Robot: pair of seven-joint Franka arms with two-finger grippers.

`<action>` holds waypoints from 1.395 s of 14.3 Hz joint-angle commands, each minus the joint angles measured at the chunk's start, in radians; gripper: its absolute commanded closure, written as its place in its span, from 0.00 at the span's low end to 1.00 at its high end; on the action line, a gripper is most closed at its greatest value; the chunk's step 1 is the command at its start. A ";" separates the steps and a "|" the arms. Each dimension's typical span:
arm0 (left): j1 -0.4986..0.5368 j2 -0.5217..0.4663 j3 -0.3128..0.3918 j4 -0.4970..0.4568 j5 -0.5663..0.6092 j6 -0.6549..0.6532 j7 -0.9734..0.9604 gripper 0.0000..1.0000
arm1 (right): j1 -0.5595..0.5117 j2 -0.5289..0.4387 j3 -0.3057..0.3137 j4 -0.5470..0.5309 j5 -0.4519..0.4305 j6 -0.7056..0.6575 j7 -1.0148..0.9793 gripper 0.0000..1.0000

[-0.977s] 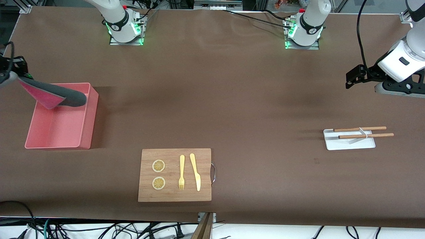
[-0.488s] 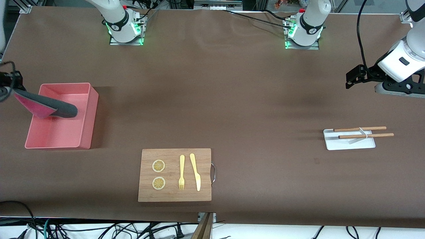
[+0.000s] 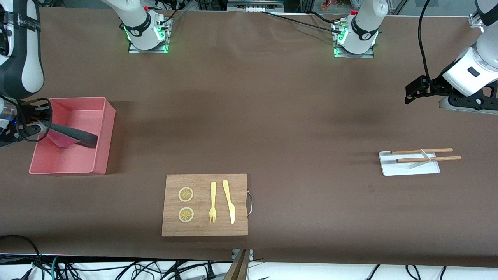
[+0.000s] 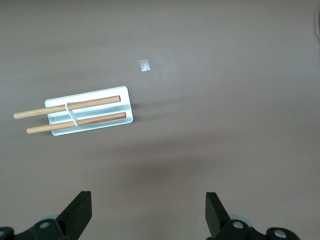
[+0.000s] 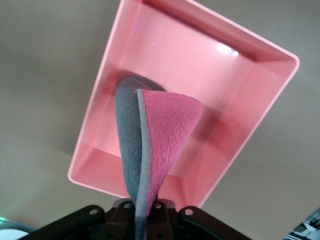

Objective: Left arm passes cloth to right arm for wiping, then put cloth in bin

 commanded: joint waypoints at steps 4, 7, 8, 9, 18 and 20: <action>0.004 0.010 0.000 0.027 -0.014 -0.032 0.023 0.00 | -0.012 -0.036 0.039 -0.001 0.040 0.029 0.008 0.00; 0.004 0.010 0.000 0.029 -0.014 -0.033 0.021 0.00 | -0.010 -0.097 0.068 -0.001 0.138 0.017 0.022 0.00; 0.004 0.010 0.000 0.029 -0.014 -0.033 0.023 0.00 | -0.010 -0.122 0.078 -0.001 0.145 0.005 0.063 0.00; 0.004 0.010 0.000 0.029 -0.014 -0.033 0.024 0.00 | -0.010 -0.145 0.096 -0.001 0.145 -0.024 0.155 0.00; 0.005 0.017 0.005 0.042 -0.012 -0.033 0.023 0.00 | -0.078 -0.263 0.375 0.124 0.083 -0.255 0.613 0.00; 0.005 0.019 0.005 0.042 -0.011 -0.033 0.028 0.00 | -0.078 -0.261 0.377 0.127 0.082 -0.258 0.605 0.00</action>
